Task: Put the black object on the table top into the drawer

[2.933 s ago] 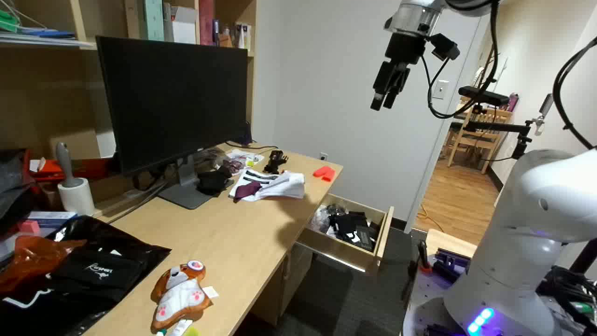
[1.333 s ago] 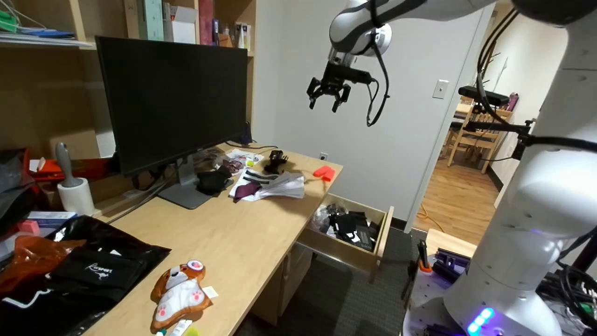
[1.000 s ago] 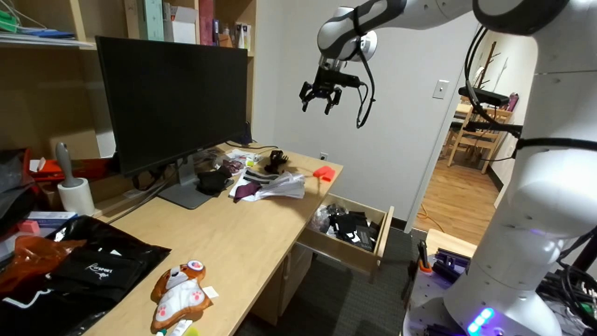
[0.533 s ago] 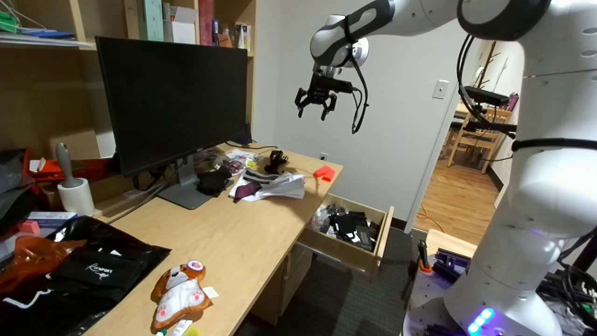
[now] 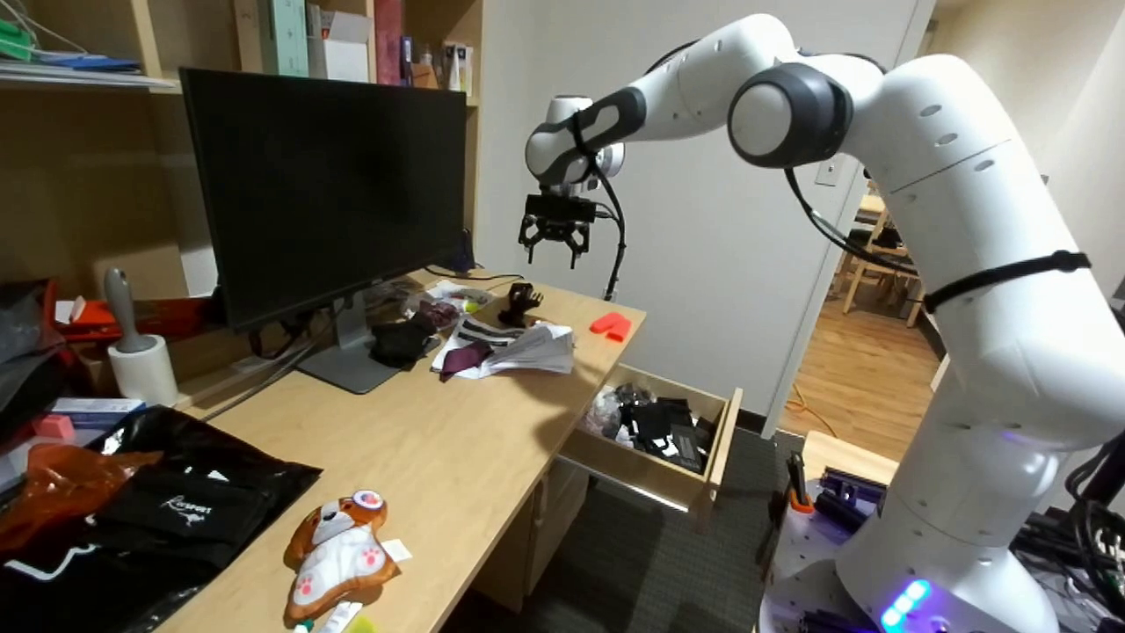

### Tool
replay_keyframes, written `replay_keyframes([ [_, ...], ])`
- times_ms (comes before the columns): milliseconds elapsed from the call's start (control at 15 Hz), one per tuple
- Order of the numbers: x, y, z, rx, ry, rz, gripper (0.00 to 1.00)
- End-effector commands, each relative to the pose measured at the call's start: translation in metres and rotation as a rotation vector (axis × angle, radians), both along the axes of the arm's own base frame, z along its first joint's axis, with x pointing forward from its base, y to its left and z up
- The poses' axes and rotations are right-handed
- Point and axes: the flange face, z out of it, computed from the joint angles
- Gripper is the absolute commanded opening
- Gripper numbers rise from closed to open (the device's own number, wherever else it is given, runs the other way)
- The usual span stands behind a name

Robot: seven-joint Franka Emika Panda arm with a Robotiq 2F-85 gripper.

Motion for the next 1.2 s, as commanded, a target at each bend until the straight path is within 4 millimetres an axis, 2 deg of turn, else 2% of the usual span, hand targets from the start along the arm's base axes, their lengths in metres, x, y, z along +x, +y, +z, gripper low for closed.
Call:
replay_keyframes([
  [0,0.028,-0.022,-0.034,-0.023,0.01,-0.116,1.0],
  [200,0.039,-0.043,-0.072,-0.065,0.006,-0.131,1.0],
  [267,0.028,-0.03,-0.057,-0.041,0.009,-0.108,1.0],
  [400,0.029,-0.034,-0.073,-0.046,0.017,-0.109,1.0],
  [600,0.031,-0.03,-0.066,-0.047,0.008,-0.104,1.0],
  [933,0.05,-0.024,-0.131,-0.084,-0.015,-0.209,1.0],
  [1133,0.059,-0.018,-0.162,-0.11,-0.071,-0.253,1.0],
])
